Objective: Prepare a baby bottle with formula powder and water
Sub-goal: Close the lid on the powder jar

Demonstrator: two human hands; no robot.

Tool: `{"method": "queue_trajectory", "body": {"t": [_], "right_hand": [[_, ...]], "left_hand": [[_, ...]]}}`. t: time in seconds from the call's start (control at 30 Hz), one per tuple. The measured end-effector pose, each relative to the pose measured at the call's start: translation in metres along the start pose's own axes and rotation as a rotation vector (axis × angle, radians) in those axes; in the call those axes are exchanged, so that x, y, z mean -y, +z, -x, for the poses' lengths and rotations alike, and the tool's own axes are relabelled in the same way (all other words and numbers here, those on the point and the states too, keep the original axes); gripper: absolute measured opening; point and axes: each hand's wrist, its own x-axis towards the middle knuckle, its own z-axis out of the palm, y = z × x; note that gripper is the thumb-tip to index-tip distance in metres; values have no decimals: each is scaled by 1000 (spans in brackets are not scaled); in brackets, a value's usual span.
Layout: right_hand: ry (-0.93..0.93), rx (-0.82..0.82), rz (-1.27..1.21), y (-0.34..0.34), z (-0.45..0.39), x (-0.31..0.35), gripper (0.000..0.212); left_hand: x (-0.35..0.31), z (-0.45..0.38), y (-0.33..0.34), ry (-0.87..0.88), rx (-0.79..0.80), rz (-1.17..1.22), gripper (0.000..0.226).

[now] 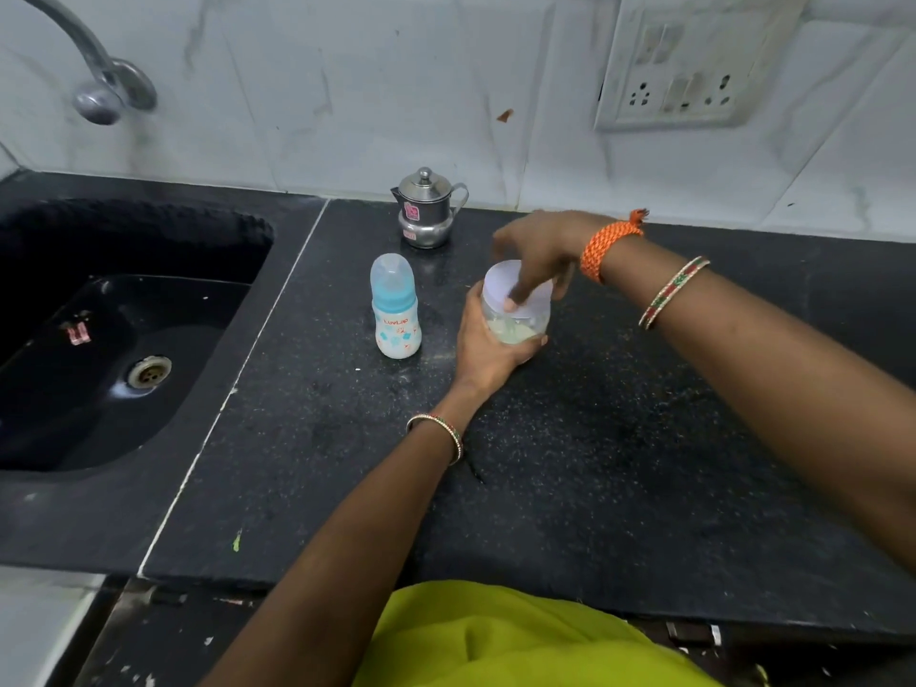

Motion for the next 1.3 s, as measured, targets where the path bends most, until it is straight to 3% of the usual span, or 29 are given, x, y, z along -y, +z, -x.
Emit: {"method": "queue_trajectory", "body": {"t": [0.03, 0.1, 0.17, 0.23, 0.3, 0.33, 0.4, 0.47, 0.53, 0.6, 0.77, 0.93, 1.03, 1.13, 1.23, 1.3], "right_hand": [[-3, -41, -17, 0, -1, -5, 47], [62, -113, -41, 4, 5, -8, 66], [63, -200, 77, 8, -1, -18, 73], [-64, -56, 165, 6, -3, -17, 80], [-151, 159, 47, 9, -9, -19, 81], [-163, 144, -27, 13, -11, -20, 75], [-83, -118, -64, 27, -13, -16, 60], [19, -393, 3, 41, -12, -11, 60], [82, -462, -83, 48, -14, -15, 62], [121, -348, -161, 43, -9, -20, 72], [-76, -128, 131, 33, -3, -24, 75], [-69, -187, 86, 32, -14, -23, 74], [-38, -121, -38, 23, -20, -29, 77], [-42, -69, -304, 1, -33, -45, 81], [-67, -108, -461, -33, -53, -60, 81], [-63, -153, -468, -52, -69, -65, 82]], "left_hand": [[1, 0, 0, 8, -1, 6, 95], [3, 0, 1, 13, 5, 3, 94], [4, -1, 1, 20, 4, 2, 94], [3, -2, 1, 26, -6, 6, 92], [3, -1, 1, 20, -4, 4, 91], [2, -1, 1, 23, -3, 6, 91], [3, -2, 2, 30, -7, 35, 90], [6, -1, 4, 21, -26, 48, 93], [9, 1, 7, 34, -53, 26, 96], [9, 0, 6, 49, -69, 26, 97], [9, -9, -4, 41, 75, 41, 96], [7, -6, -1, 27, 16, -9, 97], [1, -16, 3, 24, 6, -63, 99], [-19, -52, -9, 67, 156, -171, 107], [-58, -93, -39, 196, 351, -243, 87], [-82, -118, -65, 237, 348, -313, 65]]}}
